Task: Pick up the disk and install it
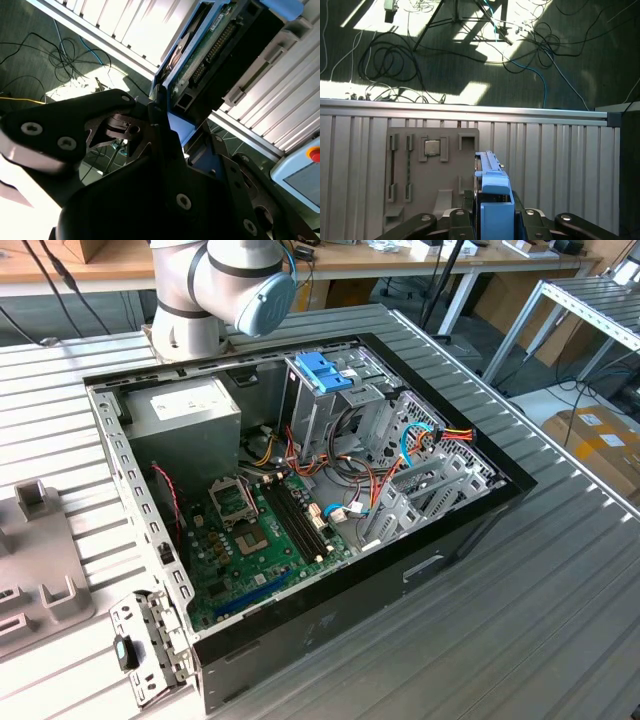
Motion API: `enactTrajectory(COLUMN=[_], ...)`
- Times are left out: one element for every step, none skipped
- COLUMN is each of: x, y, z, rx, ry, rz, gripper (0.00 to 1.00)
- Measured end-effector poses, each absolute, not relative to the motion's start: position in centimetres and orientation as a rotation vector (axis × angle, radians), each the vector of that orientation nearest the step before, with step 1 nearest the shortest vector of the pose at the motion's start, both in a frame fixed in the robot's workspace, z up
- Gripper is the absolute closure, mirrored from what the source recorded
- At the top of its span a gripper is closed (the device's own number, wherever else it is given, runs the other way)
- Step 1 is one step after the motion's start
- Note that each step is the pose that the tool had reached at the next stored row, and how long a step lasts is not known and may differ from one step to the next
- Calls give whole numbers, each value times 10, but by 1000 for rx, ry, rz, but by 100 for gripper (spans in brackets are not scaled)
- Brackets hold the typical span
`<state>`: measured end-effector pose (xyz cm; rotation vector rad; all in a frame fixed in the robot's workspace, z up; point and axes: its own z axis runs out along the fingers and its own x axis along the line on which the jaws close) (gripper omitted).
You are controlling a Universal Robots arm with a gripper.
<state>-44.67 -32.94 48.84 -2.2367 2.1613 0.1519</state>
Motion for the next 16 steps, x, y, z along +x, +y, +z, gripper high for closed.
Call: enactTrajectory(x=[-447, -447, -447, -447, -447, -447, -447, -447, -447, -447, -447, -447, -447, -447, -447, -447], y=[-329, -329, -329, -329, -329, -329, -329, -329, -329, -329, -329, -329, -329, -329, -329, -329], z=[489, 489, 490, 490, 490, 491, 491, 491, 492, 492, 492, 493, 494, 494, 494, 495], rx=[-2237, -2237, -2237, -2237, -2237, -2237, -2237, -2237, -2237, -2237, -2237, -2237, -2237, -2237, -2237, -2237], ry=[2161, 2161, 2161, 2161, 2161, 2161, 2161, 2161, 2161, 2161, 2161, 2161, 2161, 2161, 2161, 2161], rz=[152, 152, 152, 152, 152, 152, 152, 152, 152, 152, 152, 152, 152, 152, 152, 152], gripper=[63, 63, 63, 63, 63, 63, 63, 63, 63, 63, 63, 63, 63, 63, 63, 63])
